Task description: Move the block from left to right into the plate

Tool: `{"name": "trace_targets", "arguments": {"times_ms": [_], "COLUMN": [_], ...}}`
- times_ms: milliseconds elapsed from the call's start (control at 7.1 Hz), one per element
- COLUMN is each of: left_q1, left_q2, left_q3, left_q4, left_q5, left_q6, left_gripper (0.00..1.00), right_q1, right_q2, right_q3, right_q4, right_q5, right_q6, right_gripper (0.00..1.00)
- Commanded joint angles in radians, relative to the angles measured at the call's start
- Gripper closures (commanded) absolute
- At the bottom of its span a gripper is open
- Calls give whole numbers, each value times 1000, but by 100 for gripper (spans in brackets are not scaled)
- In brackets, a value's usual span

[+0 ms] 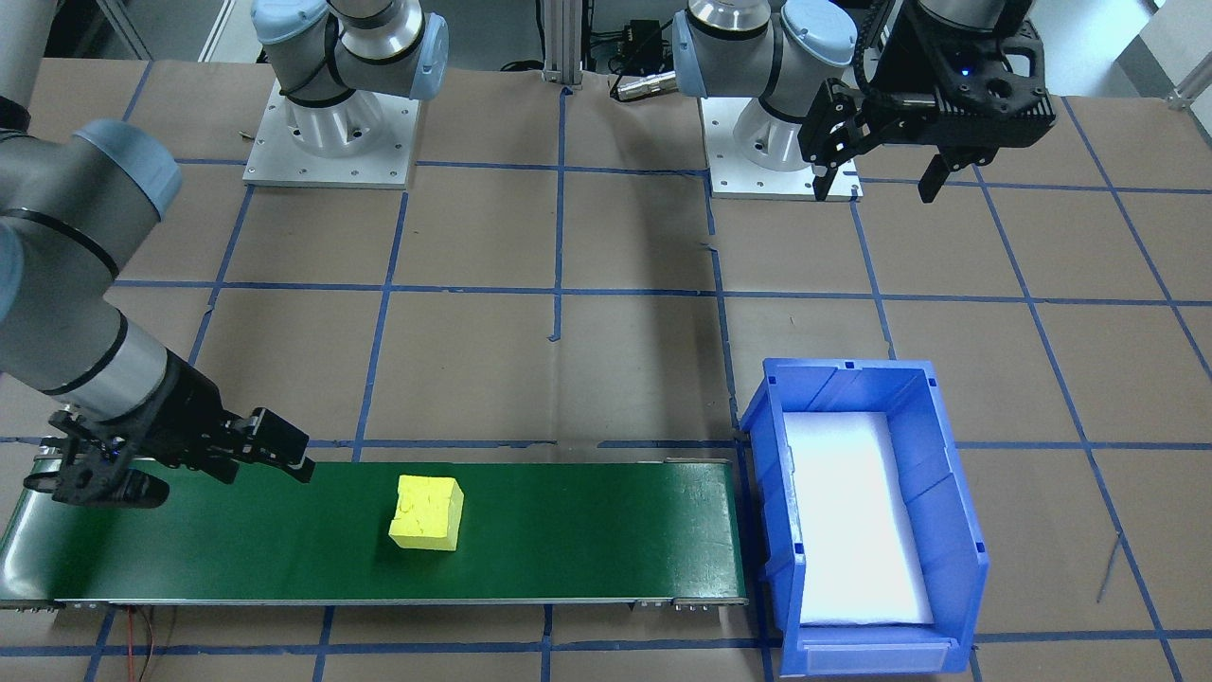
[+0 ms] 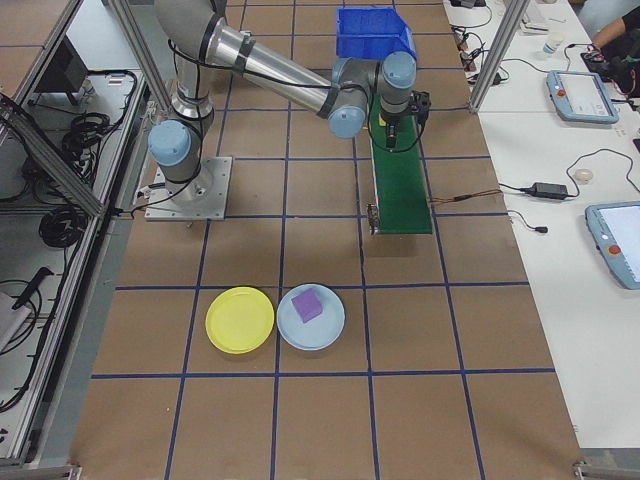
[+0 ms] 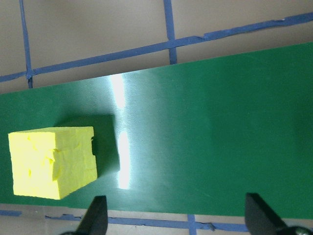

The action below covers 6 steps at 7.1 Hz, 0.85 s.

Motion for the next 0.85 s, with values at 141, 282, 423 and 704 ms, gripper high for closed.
{"name": "trace_targets", "arguments": {"times_ms": [141,282,423,704], "left_q1": [3,3,3,3], "left_q2": [12,12,12,12], "left_q3": [-21,-22,-22,-22], "left_q4": [1,2,2,2], "left_q5": [-14,-16,-16,-16], "left_q6": [-6,-6,-6,-6], "left_gripper": [0,0,0,0], "right_q1": [15,15,15,15], "right_q2": [57,59,60,65], "right_q3": [-6,-6,-6,-5], "right_q4": [-31,-34,-34,-34], "right_q5": [97,113,117,118], "right_q6": [29,33,33,35], "right_gripper": [0,0,0,0]}}
